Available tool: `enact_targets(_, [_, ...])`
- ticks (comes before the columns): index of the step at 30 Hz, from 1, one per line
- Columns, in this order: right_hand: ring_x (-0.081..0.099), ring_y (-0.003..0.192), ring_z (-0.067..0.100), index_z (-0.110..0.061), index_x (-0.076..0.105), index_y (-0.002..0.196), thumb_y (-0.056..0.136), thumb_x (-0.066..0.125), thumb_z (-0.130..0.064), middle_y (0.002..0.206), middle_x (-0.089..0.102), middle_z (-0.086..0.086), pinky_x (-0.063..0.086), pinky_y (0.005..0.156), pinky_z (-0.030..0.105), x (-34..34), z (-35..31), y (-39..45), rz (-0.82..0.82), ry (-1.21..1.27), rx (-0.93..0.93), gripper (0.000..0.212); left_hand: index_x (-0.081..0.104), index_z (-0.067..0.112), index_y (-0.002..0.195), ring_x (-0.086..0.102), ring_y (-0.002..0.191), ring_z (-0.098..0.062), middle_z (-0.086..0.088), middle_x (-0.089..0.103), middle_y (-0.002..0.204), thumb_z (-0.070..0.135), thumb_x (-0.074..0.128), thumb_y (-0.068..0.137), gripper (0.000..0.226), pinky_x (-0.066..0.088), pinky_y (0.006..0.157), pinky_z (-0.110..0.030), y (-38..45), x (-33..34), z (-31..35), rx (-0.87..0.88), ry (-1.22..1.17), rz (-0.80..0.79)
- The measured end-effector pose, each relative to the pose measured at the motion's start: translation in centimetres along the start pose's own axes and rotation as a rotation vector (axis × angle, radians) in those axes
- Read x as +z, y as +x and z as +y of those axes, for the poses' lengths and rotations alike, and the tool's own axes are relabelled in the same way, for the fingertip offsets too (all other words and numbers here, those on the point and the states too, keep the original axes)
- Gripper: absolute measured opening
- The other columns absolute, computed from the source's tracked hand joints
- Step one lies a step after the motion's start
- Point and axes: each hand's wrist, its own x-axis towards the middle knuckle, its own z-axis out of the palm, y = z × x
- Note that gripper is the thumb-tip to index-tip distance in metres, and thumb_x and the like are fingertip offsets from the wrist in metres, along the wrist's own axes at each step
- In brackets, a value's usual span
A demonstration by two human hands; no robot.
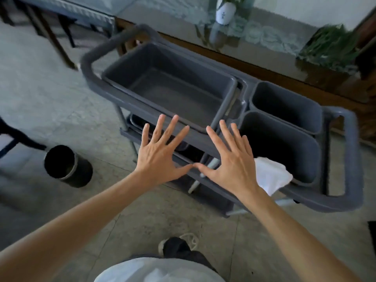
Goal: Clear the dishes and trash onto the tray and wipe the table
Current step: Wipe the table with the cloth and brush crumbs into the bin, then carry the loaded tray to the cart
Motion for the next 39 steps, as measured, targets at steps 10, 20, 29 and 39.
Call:
enact_targets(10, [0.007,0.161,0.026,-0.037,0.023,0.164,0.079,0.055,-0.087,0.174,0.014,0.0,0.022,0.125,0.059,1.5,-20.8,3.6,-0.029,0.196,-0.366,0.103,-0.008,0.05,0.157,-0.024,0.154,-0.026,0.005,-0.014,0.17,0.095,0.04,0.071,0.108,-0.005,0.123,-0.061,-18.1,-8.9,-15.1,-0.534,0.045,0.055])
enact_targets(20, [0.001,0.161,0.024,-0.044,0.011,0.164,0.071,0.042,-0.099,0.174,0.006,-0.002,0.015,0.126,0.058,4.1,-42.9,2.5,-0.168,0.361,-0.713,0.113,-0.009,0.051,0.156,-0.027,0.153,-0.026,0.003,-0.02,0.169,0.101,0.032,0.07,0.108,-0.009,0.122,-0.061,-38.0,-15.8,-24.5,-1.019,0.149,0.167])
enact_targets(29, [-0.004,0.161,0.026,-0.05,-0.002,0.162,0.056,0.033,-0.11,0.175,-0.003,-0.001,0.008,0.127,0.058,6.7,-57.9,3.2,-0.286,0.353,-0.973,0.126,-0.02,0.051,0.153,-0.038,0.147,-0.031,0.003,-0.037,0.162,0.104,0.019,0.062,0.113,-0.015,0.117,-0.066,-49.2,-17.4,-30.5,-1.424,0.156,0.191])
enact_targets(39, [0.001,0.161,0.028,-0.054,-0.003,0.16,0.059,0.031,-0.109,0.175,0.004,-0.002,0.013,0.126,0.062,13.8,-76.3,9.7,-0.457,0.37,-1.1,0.12,-0.027,0.056,0.147,-0.038,0.146,-0.036,-0.007,-0.036,0.162,0.105,0.015,0.061,0.108,-0.016,0.117,-0.066,-55.3,-18.4,-44.1,-1.733,0.04,0.242])
